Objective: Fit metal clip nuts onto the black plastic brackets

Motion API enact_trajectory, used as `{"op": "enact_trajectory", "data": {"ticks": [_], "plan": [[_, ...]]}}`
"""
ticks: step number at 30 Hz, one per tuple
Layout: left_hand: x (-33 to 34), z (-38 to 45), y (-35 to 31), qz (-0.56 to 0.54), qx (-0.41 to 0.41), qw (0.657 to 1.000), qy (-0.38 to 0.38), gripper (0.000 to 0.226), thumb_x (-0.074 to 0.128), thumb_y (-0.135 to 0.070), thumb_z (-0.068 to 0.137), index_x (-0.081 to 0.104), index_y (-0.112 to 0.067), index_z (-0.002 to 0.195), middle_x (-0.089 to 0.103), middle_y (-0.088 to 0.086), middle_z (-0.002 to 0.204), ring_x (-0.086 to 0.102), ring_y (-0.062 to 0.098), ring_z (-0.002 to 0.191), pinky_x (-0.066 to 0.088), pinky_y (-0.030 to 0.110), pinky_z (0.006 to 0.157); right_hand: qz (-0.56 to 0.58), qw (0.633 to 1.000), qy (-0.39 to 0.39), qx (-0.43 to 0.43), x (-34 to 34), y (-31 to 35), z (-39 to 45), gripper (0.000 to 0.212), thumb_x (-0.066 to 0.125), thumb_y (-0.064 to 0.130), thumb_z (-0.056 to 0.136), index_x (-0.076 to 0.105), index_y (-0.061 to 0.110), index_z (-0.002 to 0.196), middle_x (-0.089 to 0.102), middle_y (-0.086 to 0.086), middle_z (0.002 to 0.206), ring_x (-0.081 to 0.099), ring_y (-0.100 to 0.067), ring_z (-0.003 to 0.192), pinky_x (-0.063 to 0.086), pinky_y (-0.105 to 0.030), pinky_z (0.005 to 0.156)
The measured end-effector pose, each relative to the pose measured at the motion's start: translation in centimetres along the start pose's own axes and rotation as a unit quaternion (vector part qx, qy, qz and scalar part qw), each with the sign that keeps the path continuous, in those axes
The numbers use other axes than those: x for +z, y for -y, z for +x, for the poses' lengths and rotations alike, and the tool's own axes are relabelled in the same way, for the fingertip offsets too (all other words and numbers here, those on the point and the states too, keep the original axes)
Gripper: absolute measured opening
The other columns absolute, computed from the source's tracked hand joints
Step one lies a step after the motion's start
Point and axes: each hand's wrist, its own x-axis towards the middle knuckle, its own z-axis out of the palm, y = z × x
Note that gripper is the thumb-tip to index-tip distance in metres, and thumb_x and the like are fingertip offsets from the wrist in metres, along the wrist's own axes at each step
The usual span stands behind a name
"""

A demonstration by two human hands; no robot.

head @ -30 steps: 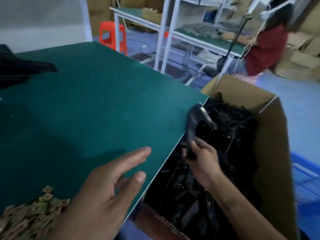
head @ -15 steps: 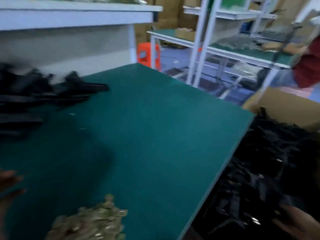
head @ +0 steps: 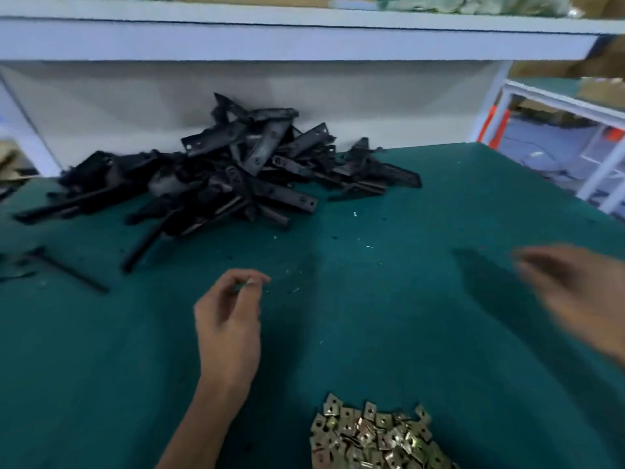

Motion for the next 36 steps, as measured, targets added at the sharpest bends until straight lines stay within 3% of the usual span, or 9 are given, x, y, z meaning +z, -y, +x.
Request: {"op": "enact_trajectory", "data": {"ticks": [4,8,13,19,22,27,30,33,36], "plan": [[-0.1,0.2,0.5,0.025,-0.014,0.999,-0.016,0.020,0.056,-0.022,0.092,0.069,-0.025,0.077,0.041,-0.012,0.053,0.025,0.016,0.048,0.022,0.032,0.047,-0.042,0.993,0.095,-0.051,8.7,6.9,9.7,0.051,0.077,0.018,0.089,0.061,0.011,0.138,0.058,-0.013,0.134,0.058,-0.032,0.123,0.038,-0.024,0.108],[-0.2,0.7,0.7,0.020,-0.044,0.998,-0.030,0.016,0.056,-0.029,0.086,0.069,-0.025,0.077,0.040,-0.013,0.052,0.025,0.014,0.046,0.024,0.030,0.048,-0.122,0.980,0.154,-0.019,14.1,9.7,15.8,0.061,0.071,0.039,0.094,0.050,0.021,0.149,0.044,-0.006,0.150,0.050,-0.034,0.132,0.047,-0.047,0.106],[0.0,0.7,0.7,0.015,-0.043,0.998,-0.032,0.017,0.055,-0.028,0.086,0.069,-0.025,0.076,0.041,-0.013,0.051,0.026,0.014,0.045,0.024,0.031,0.048,-0.240,0.966,0.077,-0.058,14.4,11.2,16.7,0.034,0.070,0.046,0.093,0.068,0.014,0.104,0.070,-0.017,0.101,0.067,-0.040,0.093,0.057,-0.043,0.074],[0.3,0.4,-0.1,0.025,-0.012,0.999,-0.016,0.015,0.059,-0.023,0.089,0.067,-0.022,0.077,0.048,-0.007,0.056,0.034,0.011,0.047,0.030,0.026,0.044,0.128,0.992,0.000,-0.012,7.9,14.2,16.2,0.030,0.083,0.033,0.080,0.075,0.023,0.107,0.074,0.005,0.090,0.068,-0.007,0.076,0.053,-0.021,0.071],[0.4,0.0,-0.5,0.067,0.029,0.997,-0.018,0.012,0.061,-0.018,0.092,0.068,-0.026,0.086,0.057,-0.004,0.066,0.048,0.006,0.058,0.039,0.015,0.053,0.369,0.925,-0.021,0.084,4.2,16.6,14.5,0.020,0.082,0.024,0.081,0.063,0.019,0.080,0.063,0.004,0.068,0.051,-0.009,0.050,0.038,-0.021,0.045],[0.6,-0.5,-0.8,0.116,0.079,0.990,-0.025,0.045,0.066,-0.029,0.083,0.051,-0.031,0.125,0.055,-0.017,0.114,0.058,0.007,0.103,0.050,0.021,0.072,0.599,0.754,0.114,0.245,3.1,19.3,9.0,0.020,0.066,0.019,0.095,0.052,0.019,0.080,0.061,0.006,0.066,0.033,-0.002,0.039,0.030,-0.014,0.040],[1.0,-0.8,-0.7,0.216,0.196,0.956,-0.027,0.083,0.075,-0.028,0.078,0.028,-0.029,0.147,0.024,-0.006,0.153,0.031,0.019,0.141,0.043,0.033,0.103,0.613,0.710,0.109,0.329,4.9,20.4,5.2,0.014,0.063,0.007,0.097,0.055,0.015,0.089,0.060,0.003,0.065,0.042,-0.002,0.039,0.034,-0.014,0.036],[1.6,-0.9,-0.5,0.329,0.301,0.895,-0.013,0.089,0.077,-0.042,0.085,0.022,-0.024,0.153,0.013,0.003,0.166,0.011,0.027,0.154,0.020,0.046,0.121,0.634,0.652,0.071,0.410,6.2,21.9,2.1,0.008,0.062,-0.001,0.095,0.060,0.007,0.094,0.069,-0.007,0.064,0.066,-0.010,0.051,0.046,-0.013,0.041],[1.7,-1.0,-0.3,0.228,0.321,0.919,-0.014,0.092,0.079,-0.032,0.088,0.018,-0.011,0.154,0.010,0.006,0.167,0.012,0.027,0.154,0.023,0.049,0.122,0.696,0.533,0.065,0.476,6.5,22.7,-0.1,0.006,0.061,-0.003,0.094,0.062,0.001,0.099,0.069,-0.013,0.063,0.072,-0.016,0.056,0.050,-0.013,0.043]]}}
